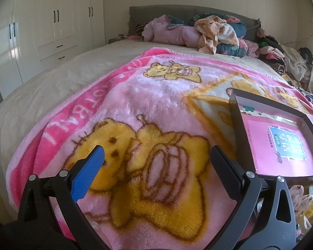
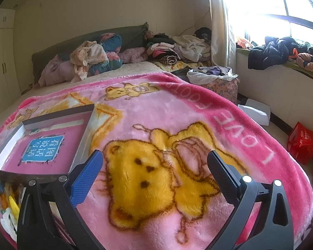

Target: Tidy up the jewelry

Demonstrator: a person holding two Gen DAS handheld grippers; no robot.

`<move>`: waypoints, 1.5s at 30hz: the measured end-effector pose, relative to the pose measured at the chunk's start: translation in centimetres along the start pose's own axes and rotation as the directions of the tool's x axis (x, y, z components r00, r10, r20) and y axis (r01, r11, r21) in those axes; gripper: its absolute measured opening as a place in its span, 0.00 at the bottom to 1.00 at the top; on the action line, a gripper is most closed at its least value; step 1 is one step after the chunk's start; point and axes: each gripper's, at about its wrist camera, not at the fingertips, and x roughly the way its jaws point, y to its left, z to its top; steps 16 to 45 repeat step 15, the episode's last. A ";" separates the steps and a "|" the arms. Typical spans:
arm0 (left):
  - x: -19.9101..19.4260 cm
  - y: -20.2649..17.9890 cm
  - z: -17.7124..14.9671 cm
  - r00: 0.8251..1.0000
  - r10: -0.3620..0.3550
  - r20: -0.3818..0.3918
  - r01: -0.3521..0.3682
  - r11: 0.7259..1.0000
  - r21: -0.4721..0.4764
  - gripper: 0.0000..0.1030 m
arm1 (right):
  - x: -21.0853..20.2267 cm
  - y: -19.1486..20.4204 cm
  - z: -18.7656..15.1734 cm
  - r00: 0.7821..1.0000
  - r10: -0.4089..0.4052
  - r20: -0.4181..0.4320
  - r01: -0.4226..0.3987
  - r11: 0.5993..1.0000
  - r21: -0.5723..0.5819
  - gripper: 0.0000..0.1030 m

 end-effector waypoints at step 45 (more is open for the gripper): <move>0.2 0.2 -0.1 1.000 -0.016 -0.005 0.016 1.000 -0.009 0.90 | 0.2 -0.4 0.0 1.000 -0.005 -0.008 0.005 1.000 0.014 0.94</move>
